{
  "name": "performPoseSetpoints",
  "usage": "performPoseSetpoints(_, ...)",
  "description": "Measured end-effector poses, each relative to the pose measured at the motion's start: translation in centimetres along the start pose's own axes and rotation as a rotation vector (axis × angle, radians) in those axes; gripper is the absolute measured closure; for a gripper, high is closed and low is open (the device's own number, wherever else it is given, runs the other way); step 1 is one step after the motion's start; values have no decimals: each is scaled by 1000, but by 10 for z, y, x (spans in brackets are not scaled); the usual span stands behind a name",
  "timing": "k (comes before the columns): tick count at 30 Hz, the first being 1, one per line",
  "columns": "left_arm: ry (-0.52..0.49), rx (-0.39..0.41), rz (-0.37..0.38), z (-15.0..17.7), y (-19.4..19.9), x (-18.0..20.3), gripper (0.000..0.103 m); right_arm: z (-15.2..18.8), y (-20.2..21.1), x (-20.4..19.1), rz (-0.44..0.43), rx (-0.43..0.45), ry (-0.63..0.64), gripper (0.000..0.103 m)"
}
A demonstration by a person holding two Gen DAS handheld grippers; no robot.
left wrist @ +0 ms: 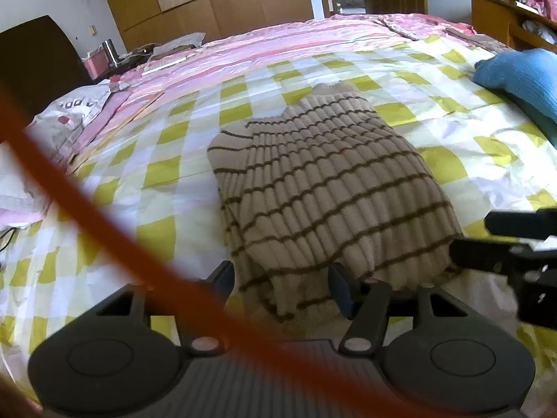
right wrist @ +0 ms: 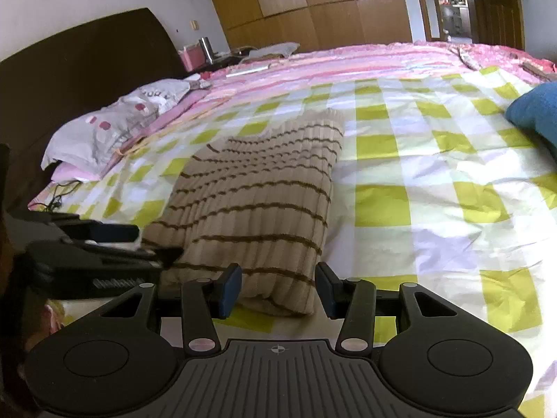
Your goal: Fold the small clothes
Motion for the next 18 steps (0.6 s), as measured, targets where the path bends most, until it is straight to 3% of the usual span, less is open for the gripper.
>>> performPoseSetpoints(18,95,32,34,9,-8,-8,29,-3,-12,-4,126,-36,7,57)
Point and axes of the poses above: each gripper's, at about its wrist camera, not at the fingertips, and y roughly against the way its jaws point, x to its right, z to its underside, the point moved 9 cm from there along -y, roughly the way its jaws point, and after that the axes turned 2 degrees about y, right-handed, at the moved point
